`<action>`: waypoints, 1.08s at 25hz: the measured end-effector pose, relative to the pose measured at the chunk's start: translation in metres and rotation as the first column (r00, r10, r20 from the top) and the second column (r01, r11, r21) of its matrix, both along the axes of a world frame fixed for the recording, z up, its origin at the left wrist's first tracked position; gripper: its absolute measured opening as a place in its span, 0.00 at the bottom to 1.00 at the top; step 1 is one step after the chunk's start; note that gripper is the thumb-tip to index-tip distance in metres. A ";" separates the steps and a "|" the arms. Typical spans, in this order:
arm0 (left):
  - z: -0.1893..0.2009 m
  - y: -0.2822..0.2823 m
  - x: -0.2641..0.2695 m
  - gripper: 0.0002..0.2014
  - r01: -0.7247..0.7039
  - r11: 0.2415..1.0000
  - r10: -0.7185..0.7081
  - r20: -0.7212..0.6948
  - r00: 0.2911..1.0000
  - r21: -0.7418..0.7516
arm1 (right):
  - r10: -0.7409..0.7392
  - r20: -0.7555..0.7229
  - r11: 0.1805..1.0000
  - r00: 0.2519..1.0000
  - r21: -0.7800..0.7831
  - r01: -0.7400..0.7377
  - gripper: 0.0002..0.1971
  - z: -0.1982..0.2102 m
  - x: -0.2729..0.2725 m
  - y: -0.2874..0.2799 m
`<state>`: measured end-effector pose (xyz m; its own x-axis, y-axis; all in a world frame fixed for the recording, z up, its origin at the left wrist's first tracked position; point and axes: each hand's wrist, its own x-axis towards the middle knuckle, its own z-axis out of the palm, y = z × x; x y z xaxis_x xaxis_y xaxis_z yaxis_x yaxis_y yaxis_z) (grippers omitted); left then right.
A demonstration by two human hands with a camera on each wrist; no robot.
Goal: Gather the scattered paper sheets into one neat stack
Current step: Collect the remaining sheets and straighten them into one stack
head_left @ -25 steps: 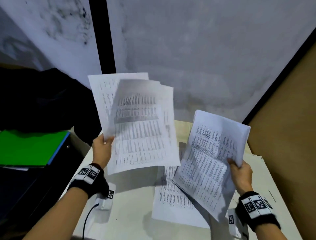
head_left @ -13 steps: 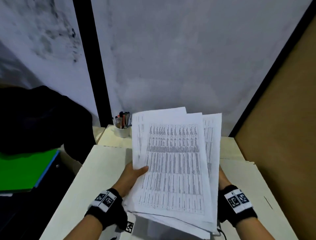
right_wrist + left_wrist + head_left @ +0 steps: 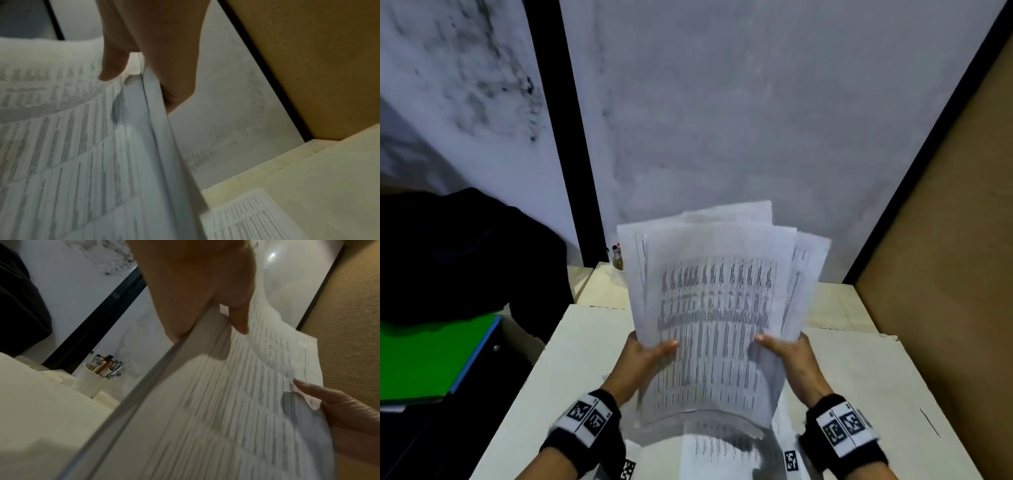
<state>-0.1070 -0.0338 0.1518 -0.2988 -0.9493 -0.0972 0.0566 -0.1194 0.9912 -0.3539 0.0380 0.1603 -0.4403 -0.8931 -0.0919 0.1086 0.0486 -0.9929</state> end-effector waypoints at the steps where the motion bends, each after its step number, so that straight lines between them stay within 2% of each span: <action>1: 0.000 0.000 -0.002 0.09 0.003 1.000 -0.003 0.022 1.000 -0.007 | 0.028 -0.027 1.000 0.999 0.004 -0.028 0.12 -0.001 0.005 0.002; 5: 0.000 0.006 -0.006 0.09 0.020 0.999 -0.017 0.073 0.997 -0.037 | 0.066 -0.048 0.998 0.997 0.016 -0.065 0.11 -0.006 0.012 0.006; 7: 0.000 0.005 -0.006 0.14 0.028 0.999 -0.026 0.056 0.998 -0.033 | 0.074 -0.042 0.997 0.996 -0.007 -0.074 0.11 -0.004 0.011 0.008; 10: 0.009 0.004 -0.006 0.39 0.033 0.999 -0.033 -0.003 0.999 -0.043 | 0.100 -0.015 0.993 0.995 -0.066 -0.101 0.11 0.008 0.013 0.009; 11: 0.012 0.003 -0.006 0.44 0.027 0.998 -0.028 -0.023 0.999 -0.064 | 0.117 -0.015 0.990 0.993 -0.083 -0.117 0.15 0.013 0.015 0.009; 13: 0.025 0.003 -0.007 0.41 0.032 0.993 -0.040 -0.063 0.997 -0.117 | 0.125 -0.056 0.986 0.991 -0.104 -0.131 0.33 0.022 0.017 0.008; 14: 0.034 0.005 -0.008 0.39 0.032 0.990 -0.044 -0.080 0.996 -0.139 | 0.107 -0.067 0.985 0.992 -0.131 -0.115 0.36 0.027 0.018 0.007; 17: 0.052 0.003 -0.013 0.30 0.034 0.968 -0.063 -0.109 0.992 -0.249 | 0.020 -0.097 0.973 0.995 -0.226 -0.042 0.32 0.048 0.019 0.000; 20: 0.068 -0.001 -0.020 0.20 0.005 0.946 -0.040 -0.103 0.994 -0.323 | -0.037 -0.102 0.965 0.994 -0.261 0.009 0.36 0.070 0.021 -0.010; 22: 0.073 -0.004 -0.026 0.17 -0.059 0.938 0.026 -0.098 0.995 -0.342 | -0.088 -0.079 0.968 0.993 -0.241 0.066 0.31 0.079 0.026 -0.016; 24: 0.075 -0.006 -0.032 0.09 -0.144 0.934 0.122 -0.087 0.989 -0.327 | -0.128 -0.085 0.969 0.988 -0.221 0.106 0.15 0.080 0.029 -0.022; 25: 0.074 -0.007 -0.033 0.06 -0.170 0.933 0.152 -0.081 0.985 -0.318 | -0.149 -0.108 0.970 0.983 -0.209 0.124 0.12 0.076 0.029 -0.025; 27: 0.075 -0.007 -0.036 0.10 -0.171 0.934 0.160 -0.062 0.985 -0.313 | -0.174 -0.161 0.972 0.972 -0.186 0.143 0.12 0.069 0.029 -0.026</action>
